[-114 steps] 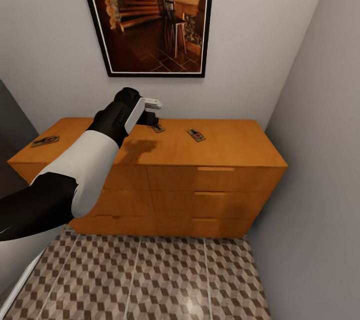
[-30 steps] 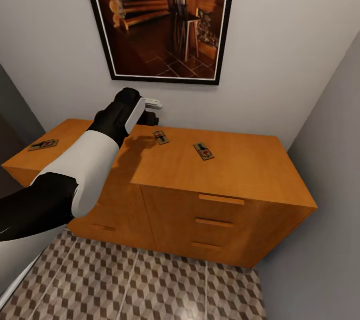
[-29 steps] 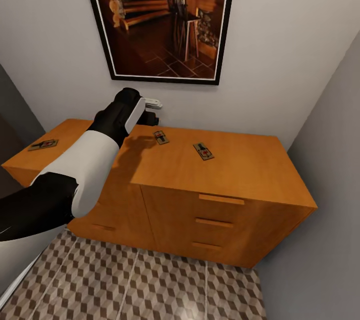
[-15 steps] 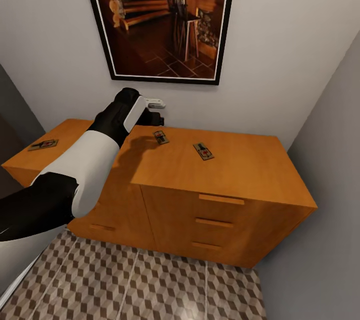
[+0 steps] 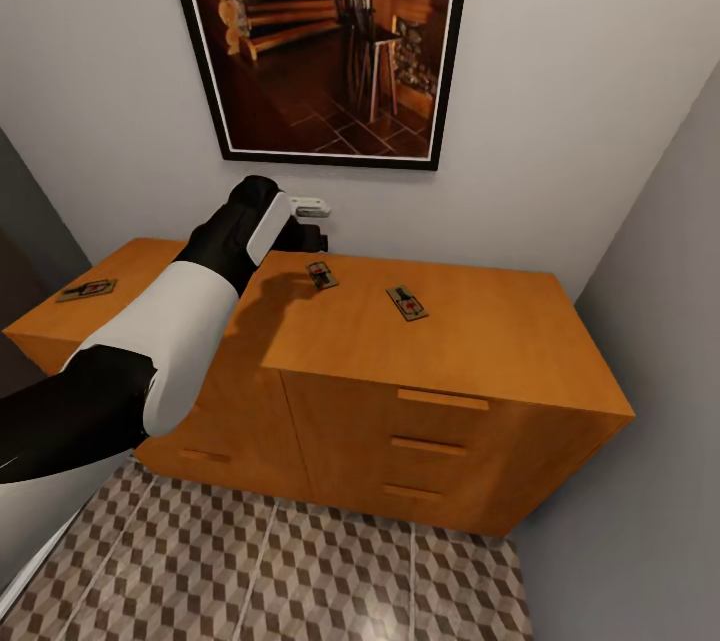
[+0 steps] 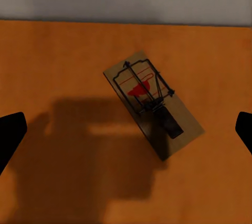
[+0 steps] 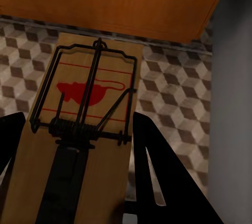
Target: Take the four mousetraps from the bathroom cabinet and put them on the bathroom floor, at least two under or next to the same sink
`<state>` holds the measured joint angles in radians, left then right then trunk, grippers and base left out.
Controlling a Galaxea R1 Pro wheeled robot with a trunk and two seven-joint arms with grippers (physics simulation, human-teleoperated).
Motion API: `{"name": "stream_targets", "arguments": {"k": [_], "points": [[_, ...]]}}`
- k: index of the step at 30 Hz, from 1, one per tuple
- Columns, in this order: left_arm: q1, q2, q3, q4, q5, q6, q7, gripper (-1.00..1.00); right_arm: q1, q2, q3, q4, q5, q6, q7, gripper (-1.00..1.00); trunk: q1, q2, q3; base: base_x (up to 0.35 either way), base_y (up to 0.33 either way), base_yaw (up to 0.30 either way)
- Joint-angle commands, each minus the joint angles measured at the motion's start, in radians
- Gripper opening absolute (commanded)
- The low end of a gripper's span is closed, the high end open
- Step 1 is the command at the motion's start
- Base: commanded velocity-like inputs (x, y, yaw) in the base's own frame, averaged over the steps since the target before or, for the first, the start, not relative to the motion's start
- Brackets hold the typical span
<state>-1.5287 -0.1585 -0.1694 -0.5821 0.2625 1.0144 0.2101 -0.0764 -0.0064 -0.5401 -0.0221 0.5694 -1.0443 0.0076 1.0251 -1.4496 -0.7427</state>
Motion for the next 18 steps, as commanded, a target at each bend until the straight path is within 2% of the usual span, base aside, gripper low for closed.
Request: {"name": "stream_targets", "arguments": {"k": [1,18], "points": [[-0.001,0.001,-0.004,-0.001,0.011,0.003,0.010,1.00,0.000,0.001,-0.009,0.001,0.004,-0.003,0.005,-1.00,0.000,0.000,-0.001,0.000,0.000,0.000],[0.004,0.001,-0.005,-0.001,0.011,0.003,0.010,1.00,0.000,0.003,-0.009,0.001,0.004,-0.003,0.006,-1.00,0.000,0.000,-0.002,0.000,0.000,0.000]]}}
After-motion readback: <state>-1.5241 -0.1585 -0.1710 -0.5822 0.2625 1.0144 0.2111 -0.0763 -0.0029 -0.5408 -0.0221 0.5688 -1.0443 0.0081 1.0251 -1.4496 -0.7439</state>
